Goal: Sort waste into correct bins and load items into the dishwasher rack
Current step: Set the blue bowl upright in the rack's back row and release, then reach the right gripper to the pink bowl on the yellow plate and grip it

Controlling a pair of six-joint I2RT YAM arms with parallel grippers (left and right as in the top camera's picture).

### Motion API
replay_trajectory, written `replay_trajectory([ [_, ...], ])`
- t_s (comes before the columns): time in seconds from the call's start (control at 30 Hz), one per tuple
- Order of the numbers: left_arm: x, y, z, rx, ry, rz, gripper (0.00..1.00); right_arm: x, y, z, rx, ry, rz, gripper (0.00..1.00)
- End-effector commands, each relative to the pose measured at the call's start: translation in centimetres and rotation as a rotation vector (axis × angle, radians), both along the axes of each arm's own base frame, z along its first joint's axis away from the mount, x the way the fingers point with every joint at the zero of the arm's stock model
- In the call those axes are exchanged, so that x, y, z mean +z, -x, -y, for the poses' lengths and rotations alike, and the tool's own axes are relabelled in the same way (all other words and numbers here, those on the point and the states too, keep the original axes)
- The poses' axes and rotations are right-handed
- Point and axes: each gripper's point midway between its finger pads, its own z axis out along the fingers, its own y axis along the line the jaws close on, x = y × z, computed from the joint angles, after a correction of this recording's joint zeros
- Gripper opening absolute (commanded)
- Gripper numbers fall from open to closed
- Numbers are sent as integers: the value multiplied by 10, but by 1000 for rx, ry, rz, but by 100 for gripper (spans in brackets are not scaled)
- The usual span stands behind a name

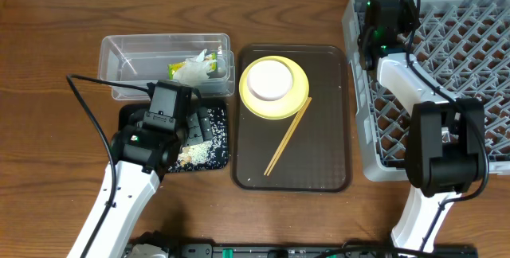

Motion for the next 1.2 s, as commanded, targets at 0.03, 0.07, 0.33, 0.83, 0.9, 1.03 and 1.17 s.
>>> replay_trajectory([
  [0.03, 4, -2, -3, 18, 2, 17, 93, -14, 7, 0, -44, -63, -8, 1],
  [0.07, 4, -2, -2, 18, 2, 17, 93, -18, 10, -2, -49, -76, -21, 1],
  [0.33, 4, -2, -2, 18, 1, 17, 93, -21, 40, -16, -53, -267, -93, 12],
  [0.83, 4, -2, -2, 18, 1, 17, 93, 37, 104, -139, 455, -910, -266, 57],
  [0.9, 4, -1, -3, 18, 1, 14, 93, 40, 112, -164, 488, -1076, -290, 56],
  [1.03, 3, -2, -3, 18, -1, 9, 93, 26, 122, -200, 505, -1184, -366, 56],
  [1.17, 2, 0, -3, 18, -3, 3, 93, -6, 127, -231, 503, -1136, -452, 56],
])
